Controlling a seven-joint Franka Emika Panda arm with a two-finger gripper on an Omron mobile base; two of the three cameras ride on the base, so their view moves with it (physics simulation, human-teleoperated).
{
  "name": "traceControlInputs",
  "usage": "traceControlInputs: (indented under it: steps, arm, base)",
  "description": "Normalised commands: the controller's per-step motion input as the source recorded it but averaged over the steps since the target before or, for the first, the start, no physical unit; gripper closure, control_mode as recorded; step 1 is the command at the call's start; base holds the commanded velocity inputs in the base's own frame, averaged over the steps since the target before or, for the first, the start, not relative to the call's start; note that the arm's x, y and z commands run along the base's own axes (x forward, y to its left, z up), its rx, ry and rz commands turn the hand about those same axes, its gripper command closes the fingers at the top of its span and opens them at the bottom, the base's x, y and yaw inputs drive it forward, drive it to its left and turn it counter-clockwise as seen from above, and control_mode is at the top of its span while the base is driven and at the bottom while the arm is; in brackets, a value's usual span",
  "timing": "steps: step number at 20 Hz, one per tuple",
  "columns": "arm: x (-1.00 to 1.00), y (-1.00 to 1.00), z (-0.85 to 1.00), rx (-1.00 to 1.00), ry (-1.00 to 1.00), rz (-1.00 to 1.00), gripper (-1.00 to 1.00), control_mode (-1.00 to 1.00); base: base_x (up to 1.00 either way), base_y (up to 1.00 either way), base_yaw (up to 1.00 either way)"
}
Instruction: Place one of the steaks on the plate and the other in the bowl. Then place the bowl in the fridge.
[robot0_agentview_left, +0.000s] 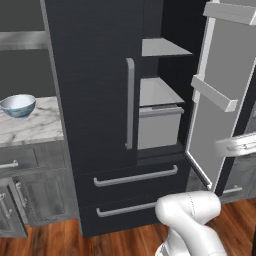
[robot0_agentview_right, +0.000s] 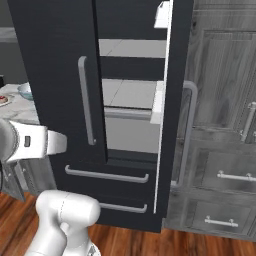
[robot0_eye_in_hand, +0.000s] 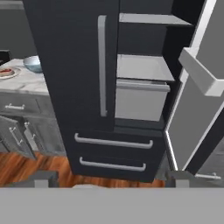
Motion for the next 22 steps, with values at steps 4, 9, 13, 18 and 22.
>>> traceControlInputs:
  steps: [4, 9, 13, 18, 22]
  arm:
    - [-0.26, 0.15, 0.09, 0.07, -0.09, 0.00, -1.00, -1.00]
    - [-0.05, 0.10, 0.04, 0.02, -0.02, 0.00, -1.00, 1.00]
    - [0.00, 0.00, 0.00, 0.00, 0.00, 0.00, -1.00, 1.00]
    - [0.00, 0.00, 0.00, 0.00, 0.00, 0.00, -1.00, 1.00]
    - [0.00, 0.00, 0.00, 0.00, 0.00, 0.00, -1.00, 1.00]
  base:
    - [0.00, 0.00, 0.00]
    - [-0.02, 0.80, 0.00]
    - [0.00, 1.00, 0.01]
    - [0.00, 1.00, 0.01]
    - [0.27, 1.00, -0.03]
